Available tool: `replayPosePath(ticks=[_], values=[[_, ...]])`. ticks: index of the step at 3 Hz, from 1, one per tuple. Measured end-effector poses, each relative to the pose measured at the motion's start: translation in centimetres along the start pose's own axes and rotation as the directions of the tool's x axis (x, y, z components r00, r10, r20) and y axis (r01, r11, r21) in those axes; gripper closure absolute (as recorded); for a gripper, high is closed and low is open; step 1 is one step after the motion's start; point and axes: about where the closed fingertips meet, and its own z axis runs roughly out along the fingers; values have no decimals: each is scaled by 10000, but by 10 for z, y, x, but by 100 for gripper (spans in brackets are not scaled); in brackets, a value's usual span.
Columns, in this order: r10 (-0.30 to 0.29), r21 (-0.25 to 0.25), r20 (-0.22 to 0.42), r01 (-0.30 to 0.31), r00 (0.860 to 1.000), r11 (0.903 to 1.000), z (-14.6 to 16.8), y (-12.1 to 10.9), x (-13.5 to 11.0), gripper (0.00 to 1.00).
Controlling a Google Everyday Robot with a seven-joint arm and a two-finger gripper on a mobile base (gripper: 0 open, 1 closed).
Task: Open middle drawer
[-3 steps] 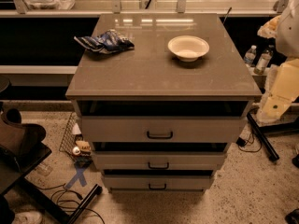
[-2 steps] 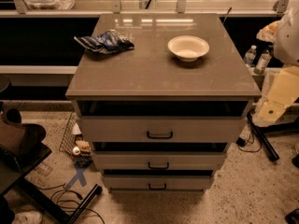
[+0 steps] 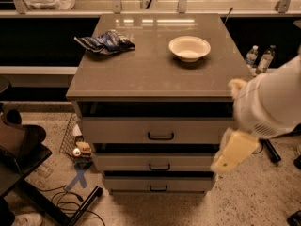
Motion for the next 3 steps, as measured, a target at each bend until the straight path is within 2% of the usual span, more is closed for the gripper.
replayPosePath(ticks=[1, 2, 3], values=[[-94, -399, 430, 111, 9990, 9991, 72, 35, 5, 0], [-129, -286, 1145, 163, 9933, 9995, 129, 34, 1, 0], [-78, 207, 1842, 41, 9829, 9998, 175, 23, -11, 0]])
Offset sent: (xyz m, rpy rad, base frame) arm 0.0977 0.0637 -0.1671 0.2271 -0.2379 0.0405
